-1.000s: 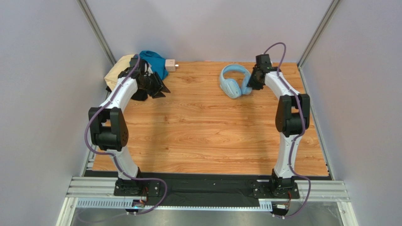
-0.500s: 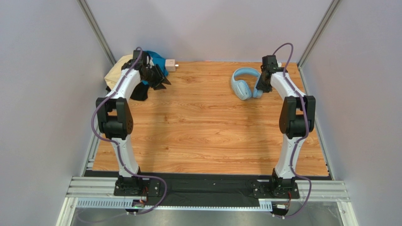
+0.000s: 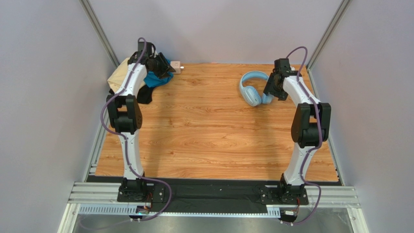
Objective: Fold and stack the t-shirts
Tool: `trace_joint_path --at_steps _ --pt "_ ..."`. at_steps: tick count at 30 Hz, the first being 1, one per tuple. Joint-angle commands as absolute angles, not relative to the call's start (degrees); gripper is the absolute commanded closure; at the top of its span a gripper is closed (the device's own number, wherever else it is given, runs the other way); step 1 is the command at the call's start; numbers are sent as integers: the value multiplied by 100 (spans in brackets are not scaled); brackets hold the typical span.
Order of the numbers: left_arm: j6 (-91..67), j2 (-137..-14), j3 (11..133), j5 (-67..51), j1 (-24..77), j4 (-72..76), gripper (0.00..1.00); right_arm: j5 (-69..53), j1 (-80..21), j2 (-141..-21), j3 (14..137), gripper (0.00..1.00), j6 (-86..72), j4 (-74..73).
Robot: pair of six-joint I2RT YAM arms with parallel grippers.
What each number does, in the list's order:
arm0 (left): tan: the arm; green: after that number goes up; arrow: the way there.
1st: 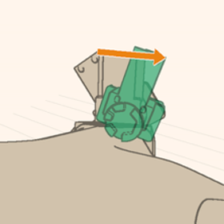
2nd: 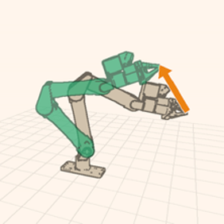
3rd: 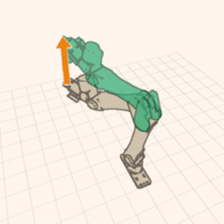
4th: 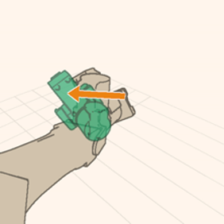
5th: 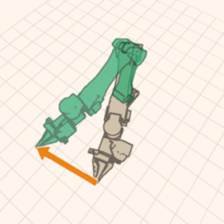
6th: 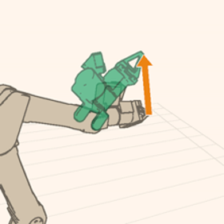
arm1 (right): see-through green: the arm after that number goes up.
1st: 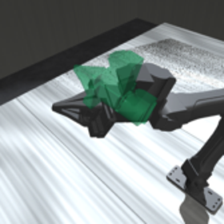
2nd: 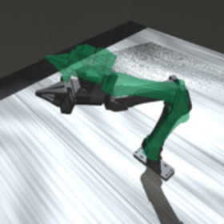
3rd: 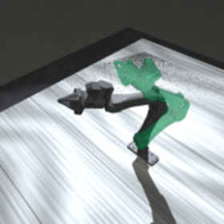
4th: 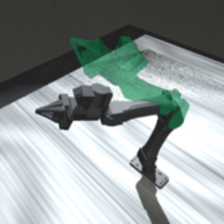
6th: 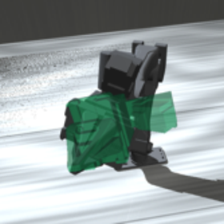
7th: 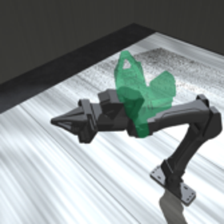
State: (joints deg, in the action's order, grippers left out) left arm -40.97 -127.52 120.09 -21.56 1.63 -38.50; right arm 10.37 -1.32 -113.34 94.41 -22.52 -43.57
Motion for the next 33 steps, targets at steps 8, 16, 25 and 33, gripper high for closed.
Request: trace_joint_path --at_steps 8,16,25,33 --pt "-4027 -13983 13007 -1348 966 -3131 51 169 -70 -9986 9036 25 -2408 -4369" --pt "-3823 -14106 13377 -343 1037 -2295 50 -448 -70 -9124 8218 24 -2549 -4210" --pt "-4315 -14528 13754 807 1037 -1616 48 -676 -70 -8438 7375 24 -2566 -4113" --pt "-4649 -14713 13799 1265 976 -1582 46 -729 -70 -8104 6944 24 -2619 -4192"
